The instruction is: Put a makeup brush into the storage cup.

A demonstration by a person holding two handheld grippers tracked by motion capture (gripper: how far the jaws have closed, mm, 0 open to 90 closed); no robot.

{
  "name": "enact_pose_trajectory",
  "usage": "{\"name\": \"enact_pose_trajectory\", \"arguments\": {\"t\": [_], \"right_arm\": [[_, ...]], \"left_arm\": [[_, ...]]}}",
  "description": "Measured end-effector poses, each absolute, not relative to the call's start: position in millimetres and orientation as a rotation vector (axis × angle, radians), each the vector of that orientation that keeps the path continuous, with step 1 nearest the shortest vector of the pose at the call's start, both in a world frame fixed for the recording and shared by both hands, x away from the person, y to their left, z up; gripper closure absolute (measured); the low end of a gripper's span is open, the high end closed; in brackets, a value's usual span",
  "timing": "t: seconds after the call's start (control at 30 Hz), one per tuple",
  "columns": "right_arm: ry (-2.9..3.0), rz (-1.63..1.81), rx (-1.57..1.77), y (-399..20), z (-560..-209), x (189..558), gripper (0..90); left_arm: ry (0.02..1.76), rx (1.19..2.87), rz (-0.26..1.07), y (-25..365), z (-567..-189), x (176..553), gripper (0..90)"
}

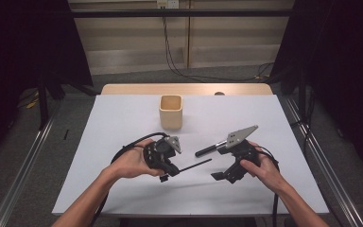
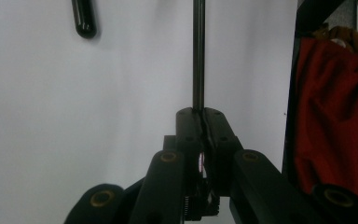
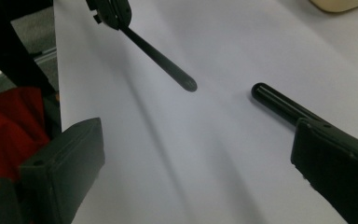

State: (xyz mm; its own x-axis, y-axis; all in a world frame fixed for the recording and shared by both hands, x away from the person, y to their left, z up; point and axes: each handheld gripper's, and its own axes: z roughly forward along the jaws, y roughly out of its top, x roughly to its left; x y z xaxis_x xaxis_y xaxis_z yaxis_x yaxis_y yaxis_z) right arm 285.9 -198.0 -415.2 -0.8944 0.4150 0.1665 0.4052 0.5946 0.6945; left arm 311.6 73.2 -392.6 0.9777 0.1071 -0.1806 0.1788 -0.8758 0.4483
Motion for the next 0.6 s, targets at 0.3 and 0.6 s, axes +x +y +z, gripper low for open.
{"name": "enact_pose_trajectory", "arguments": {"t": [0.3, 0.6], "right_arm": [[2.876, 1.094, 0.626, -184.6, -410.5, 293.5, 3.9], [2.935, 1.013, 0.536, -176.6, -407.8, 300.4, 3.3]], "left_arm": [[0.178, 2.703, -0.2, 69.6, -391.2, 311.8, 85.9], [0.15, 2.744, -0.194, 66.9, -389.7, 312.2, 85.9]]}}
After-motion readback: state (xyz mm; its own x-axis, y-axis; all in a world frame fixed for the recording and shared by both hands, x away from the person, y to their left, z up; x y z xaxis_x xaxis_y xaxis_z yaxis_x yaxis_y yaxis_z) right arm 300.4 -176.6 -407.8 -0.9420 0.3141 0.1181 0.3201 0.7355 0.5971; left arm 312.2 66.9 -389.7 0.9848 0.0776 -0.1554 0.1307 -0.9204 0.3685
